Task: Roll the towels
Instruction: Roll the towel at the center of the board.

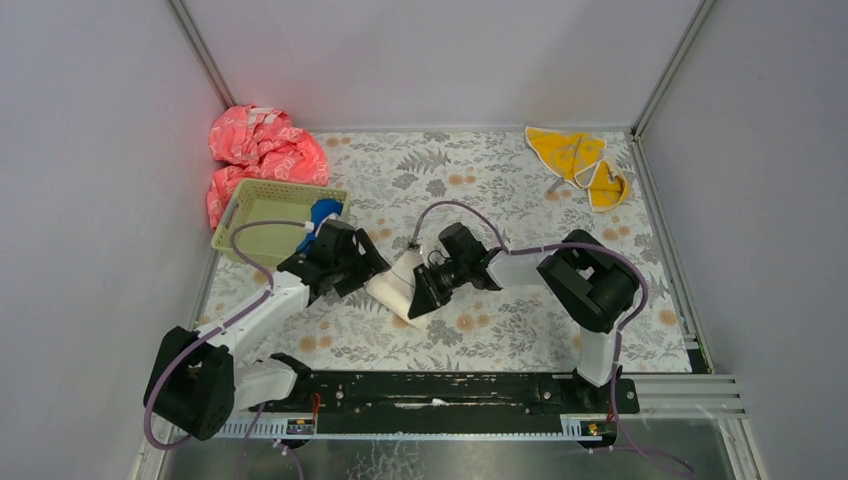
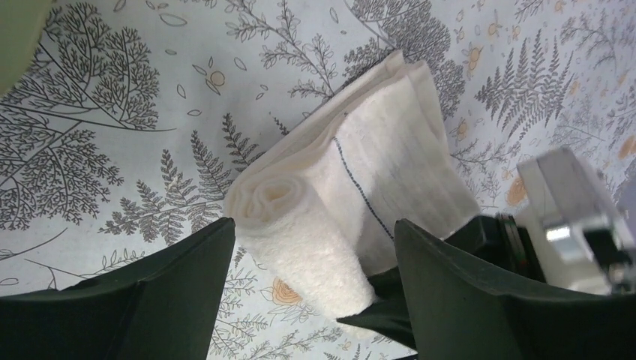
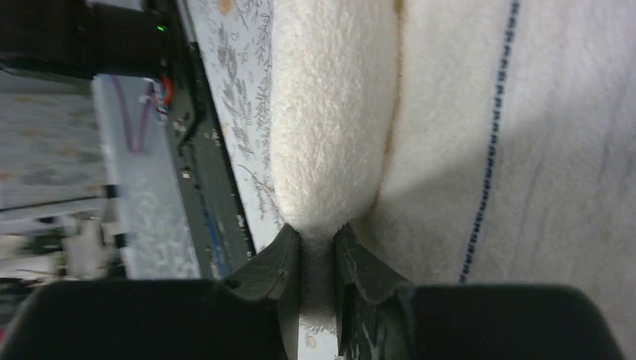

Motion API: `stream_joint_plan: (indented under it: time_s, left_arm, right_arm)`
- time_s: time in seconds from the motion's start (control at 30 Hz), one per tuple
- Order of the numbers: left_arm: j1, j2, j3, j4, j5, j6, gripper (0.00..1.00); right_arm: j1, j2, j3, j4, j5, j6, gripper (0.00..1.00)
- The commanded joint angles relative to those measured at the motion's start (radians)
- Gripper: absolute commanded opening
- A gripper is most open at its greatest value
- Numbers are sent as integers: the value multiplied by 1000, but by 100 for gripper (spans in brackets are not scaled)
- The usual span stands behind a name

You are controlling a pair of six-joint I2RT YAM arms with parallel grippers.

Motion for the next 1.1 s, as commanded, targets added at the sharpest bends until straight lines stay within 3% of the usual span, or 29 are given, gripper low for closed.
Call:
stream_joint_plan:
  time_s: [0.0,0.13,0.4,0.6,0.73,0.83,0.93,1.07]
  left_arm:
    - [-7,19,-22,11,35,-21,77]
    - [-15,43,-23,30,46,-27,75]
    - [-45,112,-29,79,44,-35,70]
    - [-47,196,-41,113,18,-37,65]
    - [-47,229,-42,113,-2,-24,59]
    - [-48,247,-42,116,-3,-20,56]
    - [-48,262,-42,117,0,-16,53]
    - [-48,276,-39,118,5,-5,53]
  right_arm:
    - [-65,73,-54,185,-227,253,9]
    - [-122,110,-99,300,-250,372,10]
    - [-152,174,-38,114,-195,290,13]
    - [-162,127,-15,0,-108,198,17]
    - [-155,25,-2,-115,4,99,28]
    - [-124,-77,16,-198,119,5,43]
    - [-55,-179,33,-269,284,-92,54]
    - [73,-298,31,-298,533,-189,61]
